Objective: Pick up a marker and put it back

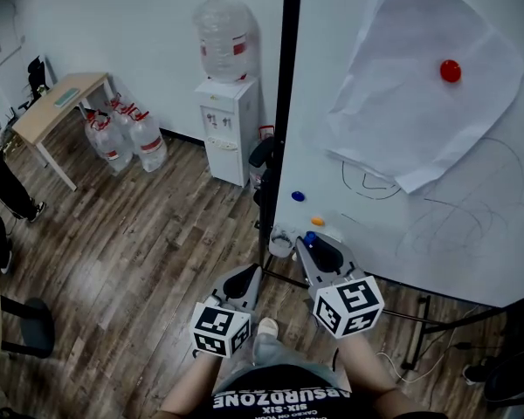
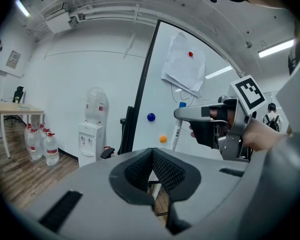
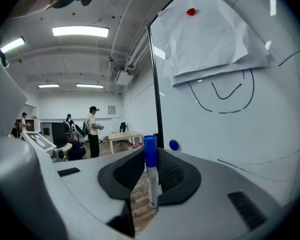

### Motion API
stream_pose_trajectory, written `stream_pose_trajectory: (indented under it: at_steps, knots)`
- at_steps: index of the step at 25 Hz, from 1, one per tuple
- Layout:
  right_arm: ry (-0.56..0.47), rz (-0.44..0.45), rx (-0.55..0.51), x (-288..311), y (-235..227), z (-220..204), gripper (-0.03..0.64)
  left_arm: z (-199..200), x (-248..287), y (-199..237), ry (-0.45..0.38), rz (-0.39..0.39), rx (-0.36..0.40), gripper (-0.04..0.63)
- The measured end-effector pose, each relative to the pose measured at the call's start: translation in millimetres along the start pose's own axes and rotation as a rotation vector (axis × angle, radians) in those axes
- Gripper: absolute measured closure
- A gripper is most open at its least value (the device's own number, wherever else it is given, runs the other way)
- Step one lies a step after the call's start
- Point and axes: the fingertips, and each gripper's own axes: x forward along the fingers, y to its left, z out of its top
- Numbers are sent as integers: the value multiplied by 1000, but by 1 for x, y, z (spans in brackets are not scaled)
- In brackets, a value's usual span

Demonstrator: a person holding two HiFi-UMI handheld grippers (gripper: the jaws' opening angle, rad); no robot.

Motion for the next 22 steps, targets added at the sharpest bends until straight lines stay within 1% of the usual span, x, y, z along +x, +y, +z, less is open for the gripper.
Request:
stream_pose_trajectory:
  at_steps: [10, 17, 22]
  knots:
    - [-29, 0, -22, 15, -5, 18, 545, 3, 0, 10, -3, 13, -3, 588]
    - [-24, 9, -28, 28, -5, 18, 545, 2, 1, 17, -2, 22, -9, 588]
    - [-1, 12, -34, 38, -6, 10, 545, 3, 2, 22, -2, 28, -12, 588]
